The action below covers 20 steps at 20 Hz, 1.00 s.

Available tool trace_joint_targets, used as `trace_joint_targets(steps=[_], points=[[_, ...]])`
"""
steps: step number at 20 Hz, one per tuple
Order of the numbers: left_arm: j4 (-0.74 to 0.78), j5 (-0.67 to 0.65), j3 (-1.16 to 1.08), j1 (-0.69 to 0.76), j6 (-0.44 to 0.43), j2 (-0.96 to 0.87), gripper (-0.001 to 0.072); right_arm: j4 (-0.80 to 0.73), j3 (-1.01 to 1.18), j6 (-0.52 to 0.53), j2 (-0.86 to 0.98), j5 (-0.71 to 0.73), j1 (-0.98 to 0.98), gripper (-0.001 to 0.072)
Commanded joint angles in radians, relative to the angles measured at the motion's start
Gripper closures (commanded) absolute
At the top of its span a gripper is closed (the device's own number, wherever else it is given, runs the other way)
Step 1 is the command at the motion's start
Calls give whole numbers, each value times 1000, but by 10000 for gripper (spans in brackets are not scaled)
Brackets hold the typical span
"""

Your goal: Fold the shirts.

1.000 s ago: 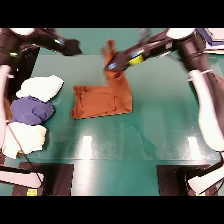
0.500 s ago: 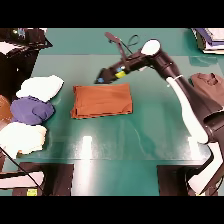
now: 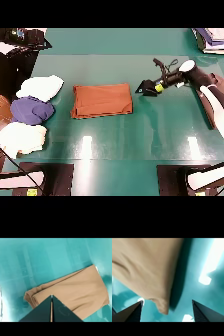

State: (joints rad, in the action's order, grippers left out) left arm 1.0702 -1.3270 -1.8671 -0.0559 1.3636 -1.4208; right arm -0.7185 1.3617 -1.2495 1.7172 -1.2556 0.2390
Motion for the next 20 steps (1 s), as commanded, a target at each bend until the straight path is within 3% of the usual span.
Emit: trace_joint_targets(steps=[1,7,8,9,11,12,16,20], points=[[-4,9,0,-1,-3,0,680,130,-111,46,37,89,-5,40],[-4,-1,0,-1,-3,0,680,245,80,47,208,126,175,46],[-4,-5,0,-1,-3,0,680,259,108,47,230,130,196,115],[-4,-9,0,-1,-3,0,680,254,134,47,247,132,217,244],[-4,-19,0,-1,-3,0,680,253,161,62,263,134,241,347],[-4,-20,0,-1,-3,0,680,253,165,73,262,137,243,559],[-3,-20,1,24,-2,0,681,241,164,81,230,135,199,694],[-3,3,1,147,-3,0,680,130,164,45,98,138,19,694]])
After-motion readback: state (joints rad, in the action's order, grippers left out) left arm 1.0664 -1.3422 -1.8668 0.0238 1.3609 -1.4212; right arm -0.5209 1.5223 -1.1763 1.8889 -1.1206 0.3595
